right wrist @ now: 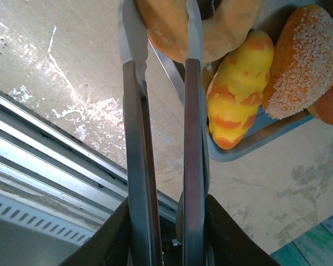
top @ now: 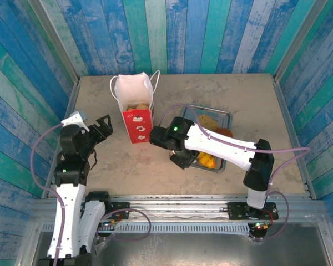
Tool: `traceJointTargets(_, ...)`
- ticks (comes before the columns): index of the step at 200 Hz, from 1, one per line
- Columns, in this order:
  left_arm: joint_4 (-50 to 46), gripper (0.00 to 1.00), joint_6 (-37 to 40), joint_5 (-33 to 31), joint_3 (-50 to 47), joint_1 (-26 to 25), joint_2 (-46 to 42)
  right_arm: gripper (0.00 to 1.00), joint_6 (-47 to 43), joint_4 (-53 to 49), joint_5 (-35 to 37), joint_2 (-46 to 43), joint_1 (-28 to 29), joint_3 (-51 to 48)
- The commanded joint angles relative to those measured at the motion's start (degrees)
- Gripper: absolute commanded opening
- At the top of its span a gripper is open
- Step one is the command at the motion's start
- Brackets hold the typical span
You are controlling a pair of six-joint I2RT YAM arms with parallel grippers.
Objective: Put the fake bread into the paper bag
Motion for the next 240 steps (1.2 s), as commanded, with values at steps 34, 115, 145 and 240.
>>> traceJointTargets(34,-0.4,0.94,0.4,0.7,4.3,0.2,1.0,0.21,0.7,3.6,0.1,-11.7,-1.8,-1.6)
traceJointTargets(115,6.7,1.00,-4.6,14.4,9.8,0.2,13.4,0.20,0.2,24.8,-5.1,-31.2,-6.3,-3.5)
traceJointTargets(145,11.7,0.91,-6.9,16.7,9.9,0.2,17.6,0.20,-0.6,33.0,-11.0,-33.1,-6.6,-2.2)
traceJointTargets(240,21.5,0.51,-11.2,18.5,5.9,0.2,24.2,0.20,-0.3,48.1,-10.6,-16.7,-8.0,9.9)
